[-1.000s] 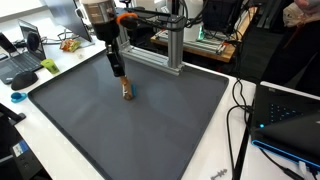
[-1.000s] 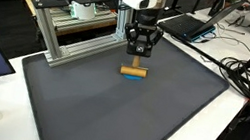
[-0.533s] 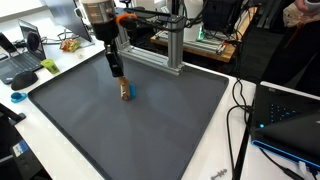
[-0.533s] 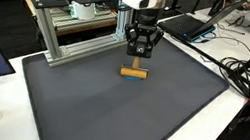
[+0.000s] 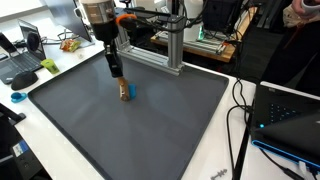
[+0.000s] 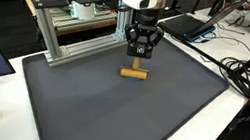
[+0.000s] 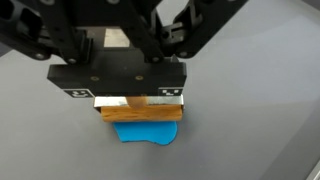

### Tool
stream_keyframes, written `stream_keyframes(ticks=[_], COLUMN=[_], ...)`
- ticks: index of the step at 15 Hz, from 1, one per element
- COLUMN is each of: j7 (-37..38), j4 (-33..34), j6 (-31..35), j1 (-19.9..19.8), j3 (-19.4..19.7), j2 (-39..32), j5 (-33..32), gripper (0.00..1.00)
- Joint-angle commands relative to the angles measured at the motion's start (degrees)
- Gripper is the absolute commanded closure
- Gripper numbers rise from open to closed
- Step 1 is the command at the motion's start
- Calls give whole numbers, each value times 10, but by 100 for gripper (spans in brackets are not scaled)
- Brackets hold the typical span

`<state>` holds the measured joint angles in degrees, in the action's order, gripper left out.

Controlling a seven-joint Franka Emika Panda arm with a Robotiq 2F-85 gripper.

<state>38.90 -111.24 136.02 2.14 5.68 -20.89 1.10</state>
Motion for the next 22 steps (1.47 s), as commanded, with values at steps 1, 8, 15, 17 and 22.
stream_keyframes(ticks=[1,8,15,17,22], j7=[4,-12,-68,-80,-77], j4=[-1,2,10,12,17], j6=[49,57,-2,-12,-15], j1=[7,2,-7,-7,0], j3=[2,-1,-15,-15,-7], j2=[-41,-48,-42,-42,-43], j5=[-5,1,26,28,22], gripper=[78,78,78,78,78])
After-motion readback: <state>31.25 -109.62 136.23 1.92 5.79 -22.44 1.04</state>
